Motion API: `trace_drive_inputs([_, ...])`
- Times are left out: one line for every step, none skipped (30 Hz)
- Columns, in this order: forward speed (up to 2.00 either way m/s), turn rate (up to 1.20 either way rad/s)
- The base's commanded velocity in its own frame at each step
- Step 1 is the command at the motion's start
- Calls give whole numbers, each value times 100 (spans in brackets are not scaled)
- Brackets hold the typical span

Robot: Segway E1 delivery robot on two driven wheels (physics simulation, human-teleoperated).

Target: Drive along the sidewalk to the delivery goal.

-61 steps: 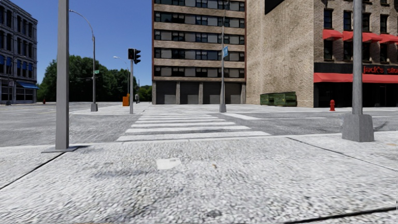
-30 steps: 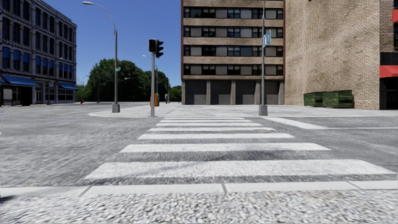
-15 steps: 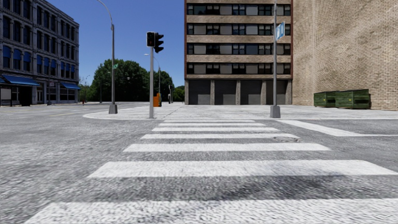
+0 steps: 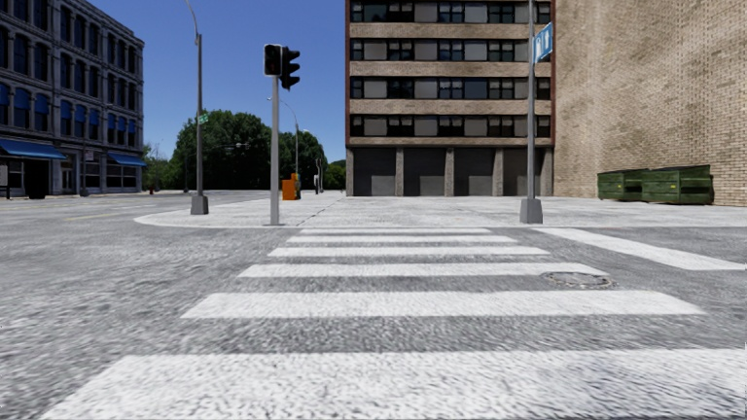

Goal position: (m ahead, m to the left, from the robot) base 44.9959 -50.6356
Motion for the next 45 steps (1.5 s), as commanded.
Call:
trace_drive_inputs([138,0])
trace_drive_inputs([138,0])
trace_drive_inputs([138,0])
trace_drive_inputs([138,0])
trace_drive_inputs([138,0])
trace_drive_inputs([138,0])
trace_drive_inputs([138,0])
trace_drive_inputs([141,0])
trace_drive_inputs([150,0])
trace_drive_inputs([150,0])
trace_drive_inputs([163,0])
trace_drive_inputs([170,0])
trace_drive_inputs([183,0])
trace_drive_inputs([200,0])
trace_drive_inputs([200,0])
trace_drive_inputs([200,0])
trace_drive_inputs([200,0])
trace_drive_inputs([200,0])
trace_drive_inputs([200,0])
trace_drive_inputs([200,0])
trace_drive_inputs([200,0])
trace_drive_inputs([200,0])
trace_drive_inputs([200,0])
trace_drive_inputs([200,0])
trace_drive_inputs([200,0])
trace_drive_inputs([200,0])
trace_drive_inputs([200,0])
trace_drive_inputs([200,0])
trace_drive_inputs([200,0])
trace_drive_inputs([200,0])
trace_drive_inputs([200,0])
trace_drive_inputs([200,0])
trace_drive_inputs([200,0])
trace_drive_inputs([200,1])
trace_drive_inputs([200,1])
trace_drive_inputs([200,14])
trace_drive_inputs([200,18])
trace_drive_inputs([200,19])
trace_drive_inputs([200,19])
trace_drive_inputs([200,19])
trace_drive_inputs([200,19])
trace_drive_inputs([200,19])
trace_drive_inputs([200,19])
trace_drive_inputs([200,19])
trace_drive_inputs([200,19])
